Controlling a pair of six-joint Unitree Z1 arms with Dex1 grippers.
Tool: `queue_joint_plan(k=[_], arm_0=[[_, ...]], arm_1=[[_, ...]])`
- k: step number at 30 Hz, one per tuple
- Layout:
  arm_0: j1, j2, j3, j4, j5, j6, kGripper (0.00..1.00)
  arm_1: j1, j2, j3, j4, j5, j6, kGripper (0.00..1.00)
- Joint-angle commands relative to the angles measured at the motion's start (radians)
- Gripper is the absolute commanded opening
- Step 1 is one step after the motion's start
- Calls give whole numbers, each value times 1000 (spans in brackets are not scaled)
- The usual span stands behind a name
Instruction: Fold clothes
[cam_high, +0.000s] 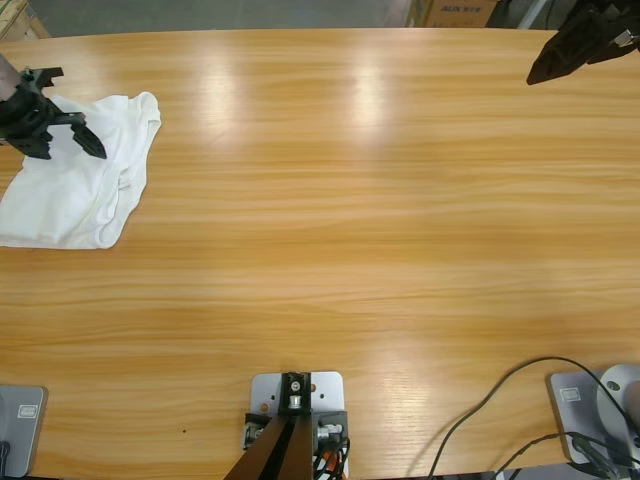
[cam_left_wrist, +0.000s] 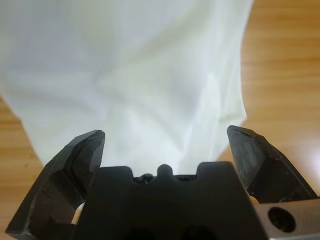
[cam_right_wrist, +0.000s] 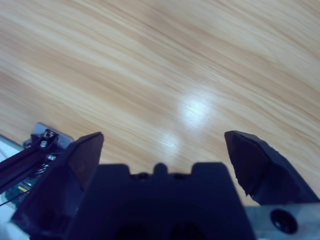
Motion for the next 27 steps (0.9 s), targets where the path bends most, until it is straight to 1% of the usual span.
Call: queue_joint_plan(k=[1,6,9,11,15,17,20,23,27], arm_0=[[-56,-125,78,77,-36,10,952],[-72,-190,135,88,-54,13,954],[-87,-218,144,90,-72,14,954],[-107,-230,144,94,-73,14,954],[-181,-259,143,94,-74,13,954],[-202,-263,147,95,-76,13,954],[-222,-254,153,91,-114,7,954],[-231,-241,162,67,-114,-26,954],[-231,-128,163,17,-110,-60,952]], arm_1=[[-10,-10,69,28,11,-48,1000],[-8,-40,110,41,9,-70,1000],[-8,-69,129,42,8,-71,1000],[-7,-77,139,41,6,-72,1000],[15,-79,148,40,7,-72,1000],[32,-81,153,39,9,-72,1000],[46,-86,163,38,13,-72,1000],[48,-91,161,36,17,-72,1000],[51,-108,164,36,22,-72,1000]])
